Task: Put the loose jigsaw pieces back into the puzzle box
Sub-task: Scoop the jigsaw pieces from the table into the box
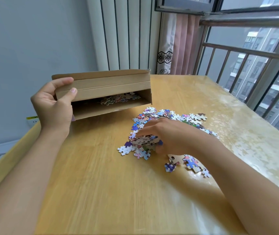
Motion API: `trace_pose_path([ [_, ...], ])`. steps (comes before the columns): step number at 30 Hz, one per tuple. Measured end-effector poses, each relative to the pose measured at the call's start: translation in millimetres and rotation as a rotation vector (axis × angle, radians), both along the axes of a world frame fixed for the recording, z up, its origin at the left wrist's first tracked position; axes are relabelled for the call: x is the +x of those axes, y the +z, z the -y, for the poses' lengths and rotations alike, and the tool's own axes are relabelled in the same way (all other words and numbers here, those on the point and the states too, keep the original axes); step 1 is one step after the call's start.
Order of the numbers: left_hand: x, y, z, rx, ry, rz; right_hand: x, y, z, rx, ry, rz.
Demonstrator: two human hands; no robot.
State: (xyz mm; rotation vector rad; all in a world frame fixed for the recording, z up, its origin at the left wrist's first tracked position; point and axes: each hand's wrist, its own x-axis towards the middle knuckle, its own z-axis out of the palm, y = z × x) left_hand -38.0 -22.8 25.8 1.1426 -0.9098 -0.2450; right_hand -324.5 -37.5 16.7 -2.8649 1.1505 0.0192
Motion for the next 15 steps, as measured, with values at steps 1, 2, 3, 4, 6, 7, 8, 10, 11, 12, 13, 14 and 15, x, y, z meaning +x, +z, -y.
trace_pose_path([
  [1, 0.2, 0.0, 0.1, 0.0, 0.002, 0.0, -0.2, -1.2, 1.5, -0.039, 0.004, 0.006],
  [2, 0.5, 0.0, 0.3, -0.001, 0.004, 0.0, -0.5, -1.8, 2.9, -0.074, 0.008, 0.022],
  [3, 0.6, 0.2, 0.1, -0.003, 0.006, 0.0, -1.0, -1.8, 3.8, -0.102, 0.008, 0.04],
  [4, 1.2, 0.4, 0.4, -0.006, 0.007, -0.003, -1.4, -0.8, 4.8, -0.127, 0.004, 0.058],
  [6, 2.7, 1.0, 0.7, -0.012, 0.009, -0.007, -2.3, 0.5, 7.4, -0.176, -0.009, 0.08],
  [7, 3.3, 1.4, 0.8, -0.015, 0.008, -0.005, -3.2, 0.8, 9.2, -0.199, -0.017, 0.089],
  [8, 3.9, 1.4, 0.9, -0.02, 0.007, -0.003, -4.3, 0.3, 11.0, -0.216, -0.025, 0.098],
  [10, 5.0, 1.7, 0.4, -0.03, 0.008, -0.008, -6.5, -0.6, 14.3, -0.228, -0.045, 0.11],
  [11, 5.4, 2.3, 0.3, -0.035, 0.008, -0.01, -7.5, -0.9, 16.1, -0.227, -0.054, 0.118],
  [12, 5.3, 2.5, 0.1, -0.036, 0.007, -0.01, -8.7, -1.9, 17.6, -0.222, -0.061, 0.129],
  [13, 5.2, 2.7, -0.1, -0.037, 0.006, -0.008, -9.5, -2.6, 19.2, -0.215, -0.067, 0.137],
  [14, 5.2, 2.7, 0.0, -0.039, 0.005, -0.007, -9.9, -3.1, 20.5, -0.207, -0.069, 0.137],
  [15, 5.3, 2.8, -0.2, -0.041, 0.005, -0.008, -10.2, -3.5, 21.7, -0.195, -0.067, 0.124],
])
